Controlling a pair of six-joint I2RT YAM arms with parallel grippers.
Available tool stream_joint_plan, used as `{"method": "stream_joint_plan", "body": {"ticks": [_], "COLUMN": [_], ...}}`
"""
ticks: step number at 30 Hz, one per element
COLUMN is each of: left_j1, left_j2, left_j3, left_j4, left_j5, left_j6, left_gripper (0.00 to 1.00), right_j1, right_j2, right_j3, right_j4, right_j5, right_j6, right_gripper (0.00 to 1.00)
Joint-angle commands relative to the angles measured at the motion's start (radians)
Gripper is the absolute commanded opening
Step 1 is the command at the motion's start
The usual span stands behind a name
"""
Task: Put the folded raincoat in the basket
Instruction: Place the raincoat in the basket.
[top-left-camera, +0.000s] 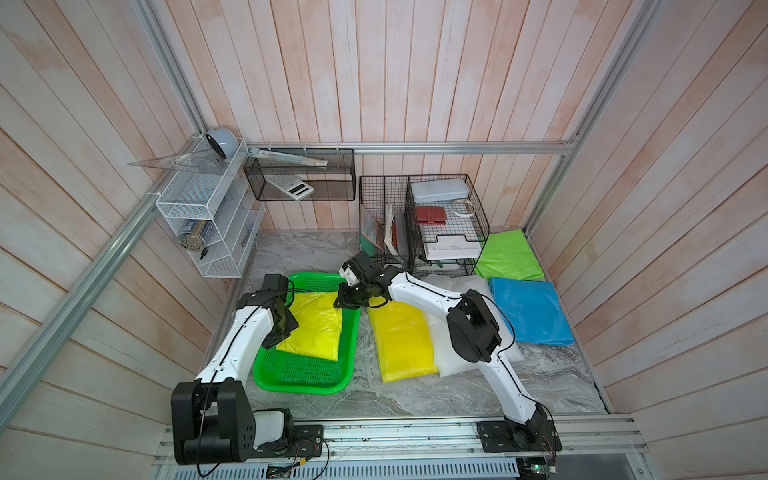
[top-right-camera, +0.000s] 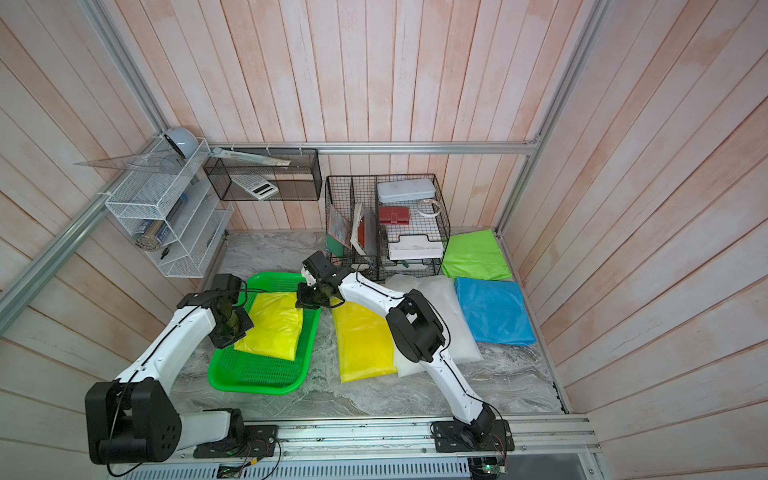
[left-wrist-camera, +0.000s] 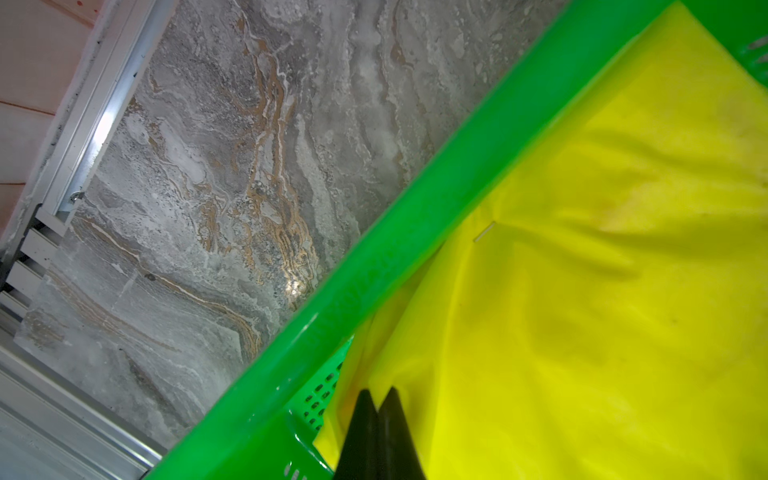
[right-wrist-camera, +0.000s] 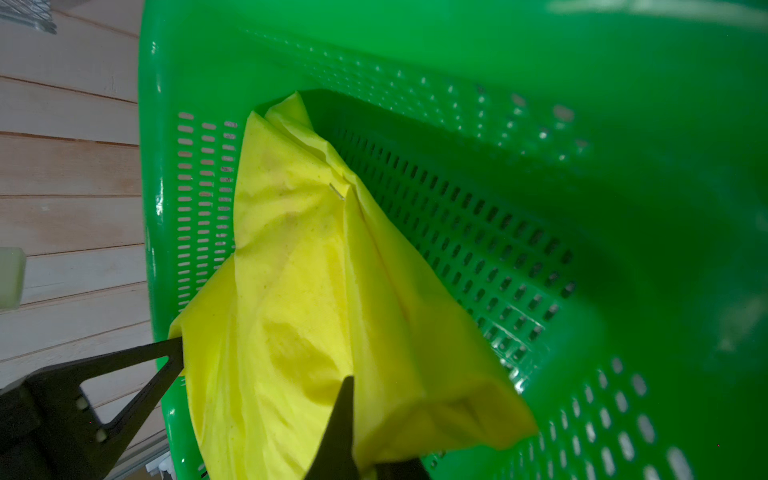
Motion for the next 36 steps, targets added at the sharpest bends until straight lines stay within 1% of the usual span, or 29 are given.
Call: {"method": "stream_joint_plan", "body": {"ticks": [1,6,10,13,15,19,24,31,36], "left_j1": [0.003,0.002,0.002,0.001,0.002,0.002,0.008,0.009,0.009], "left_j2": [0.008,0.023,0.024,0.026,0.026,0.026,0.04,0.031,0.035], "left_j3": [-0.011,-0.009,-0.009,-0.007,-0.005,-0.005,0.0,0.0,0.0], "left_j4": [0.053,0.054,0.053,0.049,0.047,0.046,0.043,0.042,0.045], "left_j5": [0.009,0.017,0.013,0.006,-0.003,-0.004,-0.006,-0.003,-0.004], "left_j6": [0.014,0.017,0.016,0.017,0.015,0.014,0.02,0.02,0.02], "left_gripper": [0.0,0.0,0.0,0.04,0.1,0.1,0.1,0.1,0.1], "right_j1": [0.017,0.021,0.02,0.021,0.021,0.021,0.021,0.021,0.021], "right_j2": [0.032,0.032,0.03,0.025,0.02,0.011,0.005,0.006,-0.015], "right_j3": [-0.001,0.004,0.009,0.009,0.009,0.004,0.004,0.036,0.036], "right_j4": [-0.034,-0.034,-0.043,-0.049,-0.055,-0.069,-0.094,-0.161,-0.175], "right_j5": [-0.002,-0.005,-0.006,-0.007,-0.004,0.015,0.032,0.058,0.039], "right_j6": [-0.002,-0.001,-0.004,-0.004,-0.008,-0.007,-0.009,-0.022,0.016], "right_gripper": [0.06,0.08,0.16,0.22,0.23,0.29,0.34,0.36,0.36]}}
